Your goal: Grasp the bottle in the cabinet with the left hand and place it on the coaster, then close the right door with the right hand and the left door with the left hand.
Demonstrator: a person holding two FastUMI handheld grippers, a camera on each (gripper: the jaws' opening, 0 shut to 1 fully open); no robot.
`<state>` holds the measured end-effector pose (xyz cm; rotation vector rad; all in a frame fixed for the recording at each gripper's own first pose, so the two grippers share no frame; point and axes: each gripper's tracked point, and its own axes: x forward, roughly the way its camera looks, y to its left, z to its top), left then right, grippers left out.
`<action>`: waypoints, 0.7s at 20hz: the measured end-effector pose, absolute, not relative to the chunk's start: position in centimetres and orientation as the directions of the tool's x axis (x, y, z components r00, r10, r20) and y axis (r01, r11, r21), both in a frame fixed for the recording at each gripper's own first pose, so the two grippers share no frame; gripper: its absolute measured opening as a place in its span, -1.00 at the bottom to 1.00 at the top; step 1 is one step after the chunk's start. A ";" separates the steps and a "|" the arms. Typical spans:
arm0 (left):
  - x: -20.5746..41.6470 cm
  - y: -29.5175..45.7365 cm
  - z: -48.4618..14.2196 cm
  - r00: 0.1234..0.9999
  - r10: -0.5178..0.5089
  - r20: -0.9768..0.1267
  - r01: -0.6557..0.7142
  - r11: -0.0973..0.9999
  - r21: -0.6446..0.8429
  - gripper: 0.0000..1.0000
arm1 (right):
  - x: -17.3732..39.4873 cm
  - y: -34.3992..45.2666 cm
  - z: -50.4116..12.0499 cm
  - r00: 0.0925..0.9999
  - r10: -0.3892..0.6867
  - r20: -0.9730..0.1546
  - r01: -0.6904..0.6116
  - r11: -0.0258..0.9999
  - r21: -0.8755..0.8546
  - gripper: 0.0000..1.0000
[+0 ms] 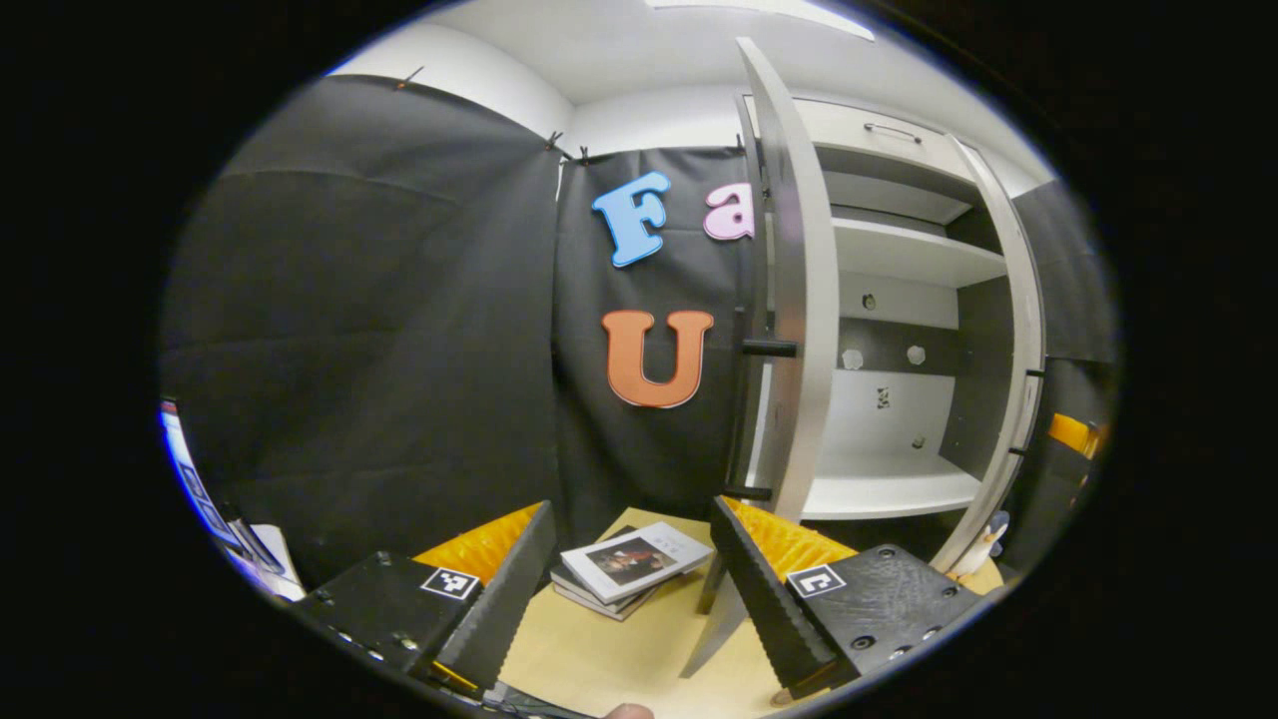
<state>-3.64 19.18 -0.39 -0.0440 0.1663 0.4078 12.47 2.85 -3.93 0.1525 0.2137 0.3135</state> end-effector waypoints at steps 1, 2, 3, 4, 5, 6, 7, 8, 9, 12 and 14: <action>-3.4 19.9 -0.6 0.901 0.397 -0.174 -0.404 0.915 -0.003 0.92 | 12.4 2.4 -4.2 0.931 0.312 -0.189 -0.280 0.943 0.177 0.92; -3.2 20.3 -0.6 0.900 0.398 -0.176 -0.406 0.914 -0.009 1.00 | 12.2 2.0 -4.7 0.933 0.299 -0.201 -0.267 0.949 0.170 0.92; -2.9 20.5 -0.5 0.900 0.397 -0.180 -0.407 0.913 -0.017 1.00 | 12.1 1.3 -5.3 0.935 0.279 -0.217 -0.246 0.955 0.165 0.93; -2.6 20.7 -0.3 0.901 0.395 -0.181 -0.405 0.914 -0.022 1.00 | 11.7 0.8 -5.8 0.936 0.267 -0.227 -0.234 0.958 0.165 0.93; -2.2 21.0 -0.1 0.902 0.393 -0.179 -0.404 0.915 -0.025 1.00 | 11.5 0.5 -5.9 0.938 0.261 -0.230 -0.227 0.960 0.164 0.83; -1.7 21.1 0.1 0.907 0.378 -0.185 -0.390 0.921 -0.030 1.00 | 11.1 0.1 -6.0 0.939 0.252 -0.232 -0.219 0.963 0.159 0.83; -1.3 20.9 0.1 0.912 0.362 -0.192 -0.376 0.926 -0.038 0.84 | 10.9 -0.4 -5.9 0.943 0.242 -0.229 -0.210 0.965 0.155 0.93; -0.8 21.0 0.5 0.917 0.351 -0.188 -0.365 0.930 -0.044 1.00 | 10.7 -0.8 -5.9 0.945 0.234 -0.227 -0.202 0.967 0.154 0.93; -0.5 21.1 0.9 0.920 0.347 -0.183 -0.360 0.932 -0.045 1.00 | 10.5 -1.2 -5.8 0.948 0.225 -0.226 -0.193 0.969 0.154 0.94; 0.1 21.0 1.5 0.927 0.332 -0.176 -0.344 0.938 -0.039 0.89 | 9.9 -2.3 -5.7 0.951 0.209 -0.227 -0.178 0.972 0.151 0.94; 0.1 21.0 1.5 0.926 0.331 -0.180 -0.341 0.940 -0.025 0.83 | 9.6 -2.9 -5.8 0.953 0.198 -0.230 -0.168 0.975 0.147 0.94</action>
